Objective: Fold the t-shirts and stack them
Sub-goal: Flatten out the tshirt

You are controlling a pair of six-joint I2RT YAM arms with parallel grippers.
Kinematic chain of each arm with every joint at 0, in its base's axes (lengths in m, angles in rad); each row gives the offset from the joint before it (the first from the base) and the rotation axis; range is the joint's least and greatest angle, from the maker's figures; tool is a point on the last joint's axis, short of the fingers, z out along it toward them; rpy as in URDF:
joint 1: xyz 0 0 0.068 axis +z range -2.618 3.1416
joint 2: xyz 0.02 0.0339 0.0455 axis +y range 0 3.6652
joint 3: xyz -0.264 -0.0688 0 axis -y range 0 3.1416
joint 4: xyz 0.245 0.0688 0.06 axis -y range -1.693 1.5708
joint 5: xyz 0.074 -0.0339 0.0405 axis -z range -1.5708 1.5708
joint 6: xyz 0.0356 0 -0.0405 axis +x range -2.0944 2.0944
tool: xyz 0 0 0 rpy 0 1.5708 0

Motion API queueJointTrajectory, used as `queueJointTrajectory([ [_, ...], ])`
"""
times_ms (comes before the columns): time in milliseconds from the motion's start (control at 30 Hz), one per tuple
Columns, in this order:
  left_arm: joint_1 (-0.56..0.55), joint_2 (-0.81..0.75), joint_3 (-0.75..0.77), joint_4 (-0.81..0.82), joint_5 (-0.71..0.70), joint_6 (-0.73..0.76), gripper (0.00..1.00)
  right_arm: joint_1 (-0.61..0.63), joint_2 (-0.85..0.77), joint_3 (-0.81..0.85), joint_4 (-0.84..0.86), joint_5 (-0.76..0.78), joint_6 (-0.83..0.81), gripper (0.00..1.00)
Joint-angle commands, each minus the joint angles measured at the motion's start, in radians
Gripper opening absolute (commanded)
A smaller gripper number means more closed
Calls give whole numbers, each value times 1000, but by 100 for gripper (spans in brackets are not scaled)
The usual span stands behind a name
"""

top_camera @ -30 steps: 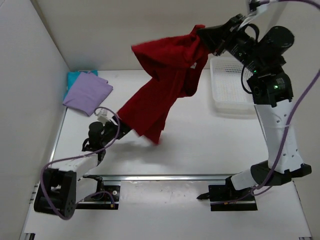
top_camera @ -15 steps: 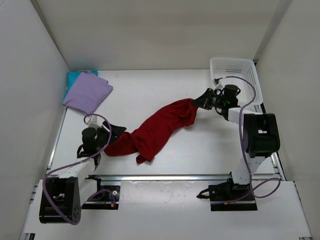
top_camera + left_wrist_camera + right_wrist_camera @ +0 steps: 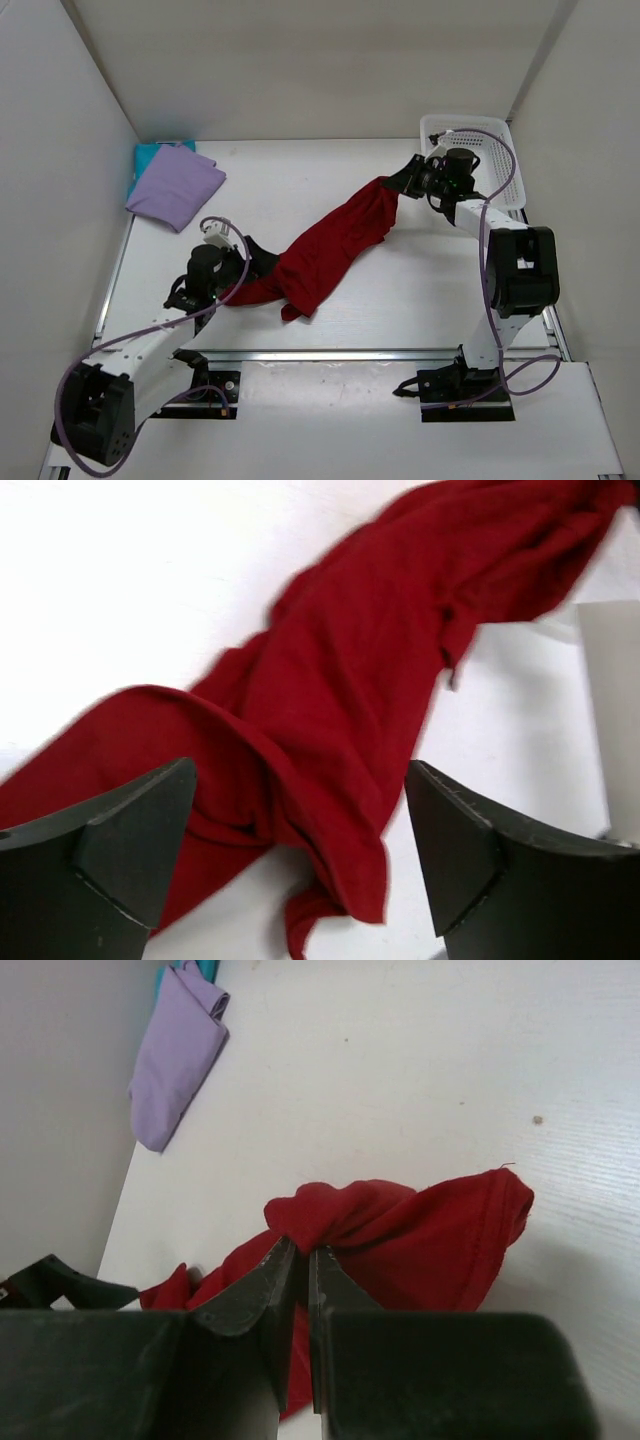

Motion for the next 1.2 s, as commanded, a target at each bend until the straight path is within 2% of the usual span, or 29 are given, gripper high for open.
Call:
queueJointTrajectory([
  [0, 20, 121, 69, -107, -40, 72, 98, 7, -71, -9, 12, 42, -20, 0],
  [67, -9, 172, 76, -106, -77, 76, 98, 7, -89, -14, 9, 36, -9, 0],
  [333, -66, 297, 102, 26, -26, -15, 99, 34, -95, -23, 10, 36, -11, 0],
  [433, -80, 330, 128, 29, -23, -16, 99, 45, -91, -34, 13, 30, -6, 0],
  [500, -77, 345, 126, 40, -32, -17, 76, 47, -94, -29, 15, 30, -11, 0],
  [567, -53, 359, 104, 66, 0, -37, 37, 48, -95, -35, 19, 36, -5, 0],
  [600, -53, 364, 100, 81, 4, -42, 30, 50, -92, -34, 16, 39, -6, 0],
  [667, -48, 362, 117, 69, 5, -45, 7, 56, -100, -31, 6, 36, -8, 0],
  [700, -48, 355, 134, 60, 0, -45, 0, 58, -108, -32, 1, 28, -3, 0],
  [767, -43, 350, 174, 46, 8, -43, 0, 68, -128, -23, -22, 50, -9, 0],
  [900, -13, 338, 365, -53, 35, 0, 0, 84, -218, 51, -114, 79, -35, 0],
  [1067, 117, 214, 516, -103, 110, -15, 0, 134, -413, 129, -306, 227, -100, 1],
  [1167, 238, 134, 545, -112, 245, -67, 0, 197, -578, 131, -372, 298, -113, 0],
])
